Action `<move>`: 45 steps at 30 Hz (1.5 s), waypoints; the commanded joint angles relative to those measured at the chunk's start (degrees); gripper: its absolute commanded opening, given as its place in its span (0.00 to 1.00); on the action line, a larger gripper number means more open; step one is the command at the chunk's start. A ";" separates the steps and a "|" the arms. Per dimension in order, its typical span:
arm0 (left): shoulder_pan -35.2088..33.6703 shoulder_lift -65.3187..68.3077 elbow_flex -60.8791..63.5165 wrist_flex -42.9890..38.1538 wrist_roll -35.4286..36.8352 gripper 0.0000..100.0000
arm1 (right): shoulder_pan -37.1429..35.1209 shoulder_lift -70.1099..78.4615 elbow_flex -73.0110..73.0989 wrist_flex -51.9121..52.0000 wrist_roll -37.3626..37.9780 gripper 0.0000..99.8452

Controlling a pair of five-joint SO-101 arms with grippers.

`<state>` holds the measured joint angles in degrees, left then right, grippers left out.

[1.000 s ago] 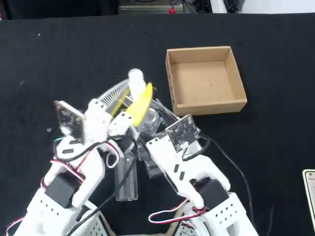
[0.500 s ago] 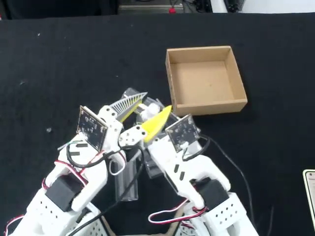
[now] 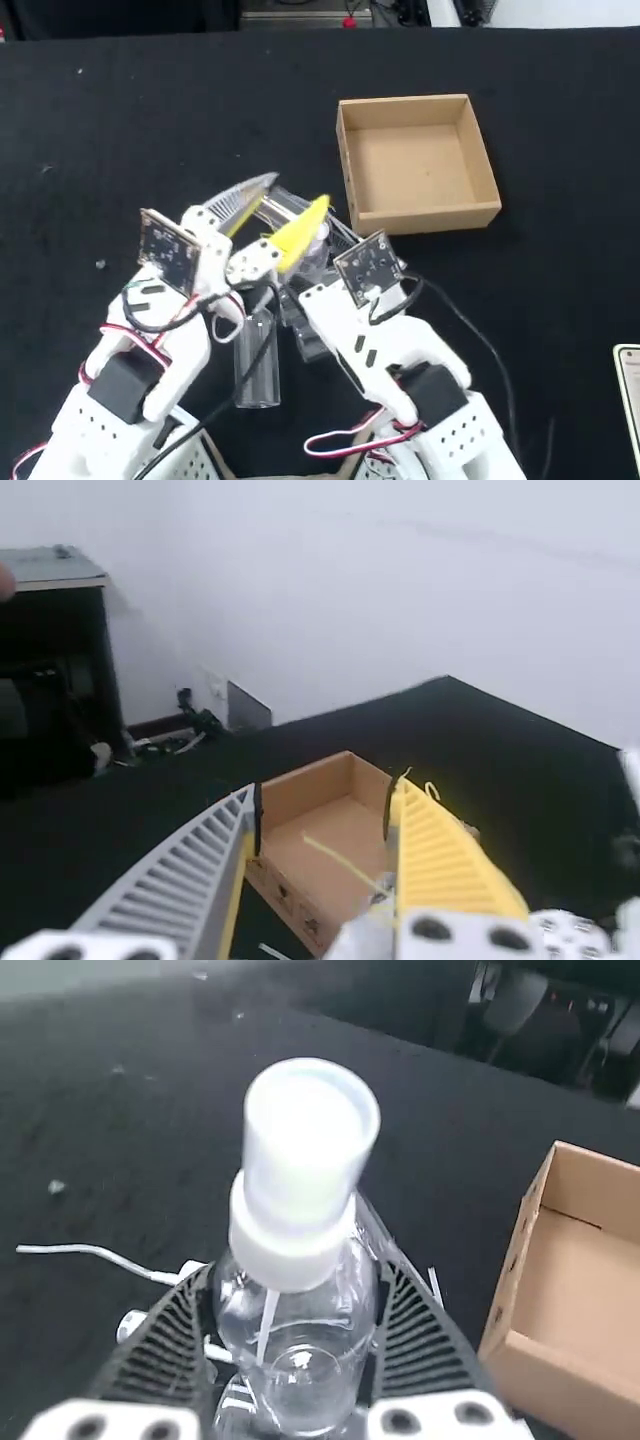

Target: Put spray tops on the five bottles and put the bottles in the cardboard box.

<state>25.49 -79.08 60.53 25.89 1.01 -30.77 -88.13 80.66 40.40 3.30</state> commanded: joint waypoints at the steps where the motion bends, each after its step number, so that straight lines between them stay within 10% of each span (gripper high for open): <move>1: -3.65 -0.53 -1.71 -2.37 -0.26 0.21 | 2.20 -0.57 -6.73 4.13 -0.18 0.01; 11: -9.45 -0.53 2.59 -5.98 -0.26 0.21 | 21.36 -0.48 -7.25 -4.75 -0.53 0.01; 22: -13.76 -0.53 17.98 -6.24 -0.09 0.21 | 27.16 2.86 -7.25 -18.64 -0.26 0.01; 33: -13.76 -0.53 34.86 -31.47 -0.62 0.21 | 27.08 42.07 -18.68 -46.24 -0.26 0.01; 45: -13.76 -0.26 35.91 -32.62 -0.70 0.21 | 27.25 79.69 -38.90 -53.63 -0.18 0.01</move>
<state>11.96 -79.16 95.87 -5.23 0.92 -4.31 -12.88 48.57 -11.38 3.30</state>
